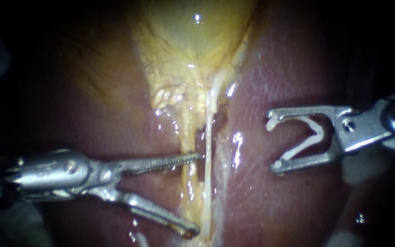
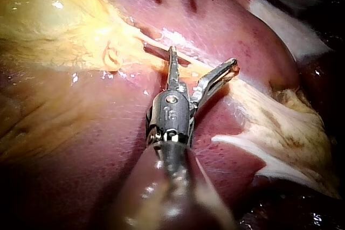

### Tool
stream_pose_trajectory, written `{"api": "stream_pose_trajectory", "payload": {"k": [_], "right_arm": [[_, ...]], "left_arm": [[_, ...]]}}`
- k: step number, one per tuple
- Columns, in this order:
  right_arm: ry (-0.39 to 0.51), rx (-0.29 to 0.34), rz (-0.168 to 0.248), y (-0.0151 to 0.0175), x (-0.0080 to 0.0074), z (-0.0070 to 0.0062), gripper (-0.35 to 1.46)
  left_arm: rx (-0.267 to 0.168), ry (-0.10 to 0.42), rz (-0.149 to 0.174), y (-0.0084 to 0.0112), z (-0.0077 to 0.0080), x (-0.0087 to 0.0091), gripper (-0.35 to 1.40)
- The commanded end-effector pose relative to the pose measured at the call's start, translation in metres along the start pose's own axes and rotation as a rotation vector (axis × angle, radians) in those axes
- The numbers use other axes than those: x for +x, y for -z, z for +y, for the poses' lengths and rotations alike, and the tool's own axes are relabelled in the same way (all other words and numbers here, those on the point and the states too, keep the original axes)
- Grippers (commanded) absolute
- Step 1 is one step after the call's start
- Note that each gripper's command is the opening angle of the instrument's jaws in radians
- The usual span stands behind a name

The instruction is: Grabbing gallbladder

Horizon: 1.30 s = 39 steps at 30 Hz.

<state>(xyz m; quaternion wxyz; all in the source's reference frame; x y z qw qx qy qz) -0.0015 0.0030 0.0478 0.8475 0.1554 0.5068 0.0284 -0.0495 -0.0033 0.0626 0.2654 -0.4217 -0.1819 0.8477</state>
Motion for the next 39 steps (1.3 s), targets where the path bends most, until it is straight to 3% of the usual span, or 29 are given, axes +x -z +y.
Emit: {"api": "stream_pose_trajectory", "payload": {"k": [1, 6, 16, 21, 27, 39], "right_arm": [[0.000, 0.000, 0.000, 0.0000, 0.0000, 0.0000, 0.50], [0.000, 0.000, 0.000, 0.0000, 0.0000, 0.0000, 0.50], [0.000, 0.000, 0.000, 0.0000, 0.0000, 0.0000, 0.50], [0.000, 0.000, 0.000, 0.0000, 0.0000, 0.0000, 0.50], [0.000, 0.000, 0.000, 0.0000, 0.0000, 0.0000, 0.50], [0.000, 0.000, 0.000, 0.0000, 0.0000, 0.0000, 0.50]], "left_arm": [[0.000, 0.000, 0.000, 0.0001, 0.0000, 0.0000, 0.84], [-0.004, 0.001, 0.000, 0.0007, 0.0002, 0.0002, 0.84], [0.024, 0.011, 0.007, 0.0052, -0.0007, 0.0011, 0.79], [0.064, 0.043, 0.015, 0.0075, -0.0027, 0.0028, 0.69], [0.104, 0.080, 0.020, 0.0086, -0.0056, 0.0048, 0.69], [0.158, 0.078, 0.022, 0.0075, -0.0097, 0.0052, 0.52]]}}
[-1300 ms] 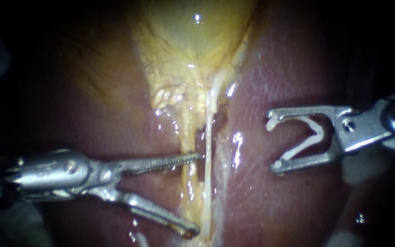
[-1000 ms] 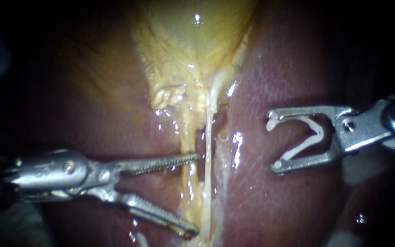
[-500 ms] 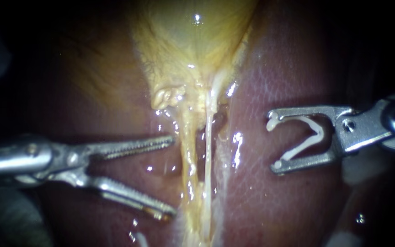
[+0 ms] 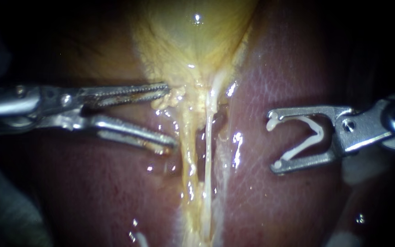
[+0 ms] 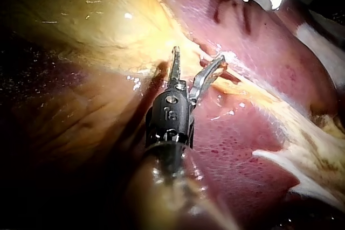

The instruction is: Grabbing gallbladder

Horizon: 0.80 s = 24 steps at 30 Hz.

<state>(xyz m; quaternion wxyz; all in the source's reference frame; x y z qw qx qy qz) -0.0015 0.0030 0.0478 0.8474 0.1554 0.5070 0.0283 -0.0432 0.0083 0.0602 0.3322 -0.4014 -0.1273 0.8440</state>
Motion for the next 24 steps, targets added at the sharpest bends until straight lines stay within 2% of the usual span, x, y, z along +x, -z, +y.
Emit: {"api": "stream_pose_trajectory", "payload": {"k": [1, 10, 24], "right_arm": [[0.000, 0.000, 0.000, 0.0000, 0.0000, 0.0000, 0.50], [0.000, 0.000, 0.000, 0.0000, 0.0000, 0.0000, 0.50], [0.000, 0.000, 0.000, 0.0000, 0.0000, 0.0000, 0.50]], "left_arm": [[0.002, -0.003, 0.000, -0.0003, -0.0004, -0.0001, 0.52], [0.016, -0.009, 0.002, -0.0019, -0.0028, -0.0013, 0.49], [0.029, -0.016, -0.019, -0.0031, -0.0048, -0.0029, 0.49]]}}
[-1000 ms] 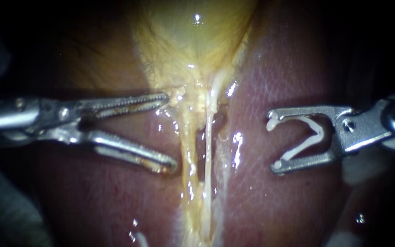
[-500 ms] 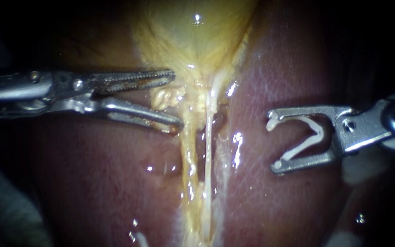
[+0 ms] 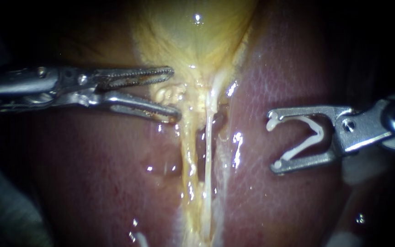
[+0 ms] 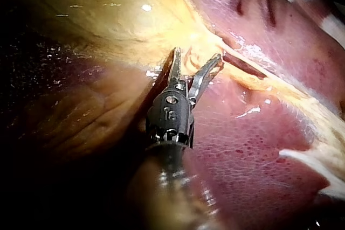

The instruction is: Grabbing gallbladder

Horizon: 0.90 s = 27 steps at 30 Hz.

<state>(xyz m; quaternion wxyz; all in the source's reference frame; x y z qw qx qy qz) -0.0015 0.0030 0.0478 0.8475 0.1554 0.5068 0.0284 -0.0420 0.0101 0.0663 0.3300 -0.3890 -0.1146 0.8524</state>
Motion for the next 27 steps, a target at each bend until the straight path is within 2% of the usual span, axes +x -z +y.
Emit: {"api": "stream_pose_trajectory", "payload": {"k": [1, 4, 8, 16, 27], "right_arm": [[0.000, 0.000, 0.000, 0.0000, 0.0000, 0.0000, 0.50], [0.000, 0.000, 0.000, 0.0000, 0.0000, 0.0000, 0.50], [0.000, 0.000, 0.000, 0.0000, 0.0000, 0.0000, 0.50], [0.000, 0.000, 0.000, 0.0000, 0.0000, 0.0000, 0.50], [0.000, 0.000, 0.000, -0.0001, 0.0001, 0.0000, 0.50]], "left_arm": [[0.000, 0.000, 0.001, -0.0001, -0.0001, -0.0001, 0.51], [0.000, 0.000, 0.001, -0.0002, -0.0007, -0.0002, 0.57], [0.005, 0.001, 0.001, -0.0003, -0.0016, -0.0004, 0.57], [0.012, 0.008, 0.001, -0.0002, -0.0022, 0.0001, 0.59], [0.024, 0.010, -0.003, -0.0005, -0.0018, -0.0004, 0.36]]}}
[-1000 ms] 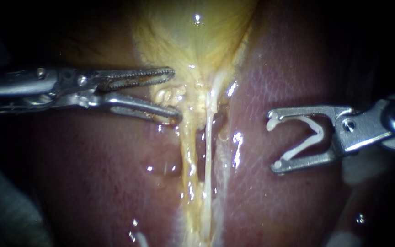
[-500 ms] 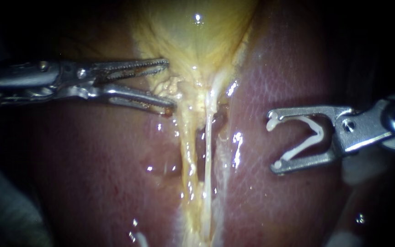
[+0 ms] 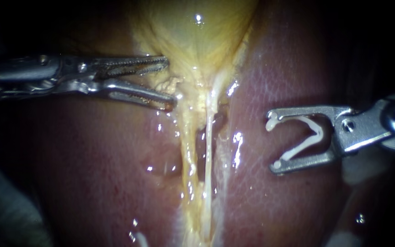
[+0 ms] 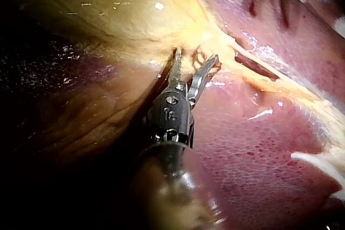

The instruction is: Grabbing gallbladder

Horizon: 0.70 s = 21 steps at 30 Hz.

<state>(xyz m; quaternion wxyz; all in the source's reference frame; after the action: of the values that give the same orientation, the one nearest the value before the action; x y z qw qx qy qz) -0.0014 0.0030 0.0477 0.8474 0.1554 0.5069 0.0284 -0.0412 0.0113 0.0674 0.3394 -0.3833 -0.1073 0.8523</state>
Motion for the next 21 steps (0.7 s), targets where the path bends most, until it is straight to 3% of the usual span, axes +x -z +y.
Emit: {"api": "stream_pose_trajectory", "payload": {"k": [1, 10, 21], "right_arm": [[0.000, 0.000, 0.000, 0.0000, 0.0000, 0.0000, 0.50], [0.000, 0.000, 0.000, -0.0001, 0.0000, 0.0000, 0.50], [0.000, -0.001, 0.000, -0.0001, 0.0000, 0.0000, 0.50]], "left_arm": [[0.002, -0.002, -0.003, -0.0003, 0.0000, -0.0003, 0.34], [0.011, -0.002, -0.017, -0.0004, 0.0002, -0.0007, 0.32], [0.015, -0.002, -0.020, 0.0001, 0.0005, -0.0004, 0.14]]}}
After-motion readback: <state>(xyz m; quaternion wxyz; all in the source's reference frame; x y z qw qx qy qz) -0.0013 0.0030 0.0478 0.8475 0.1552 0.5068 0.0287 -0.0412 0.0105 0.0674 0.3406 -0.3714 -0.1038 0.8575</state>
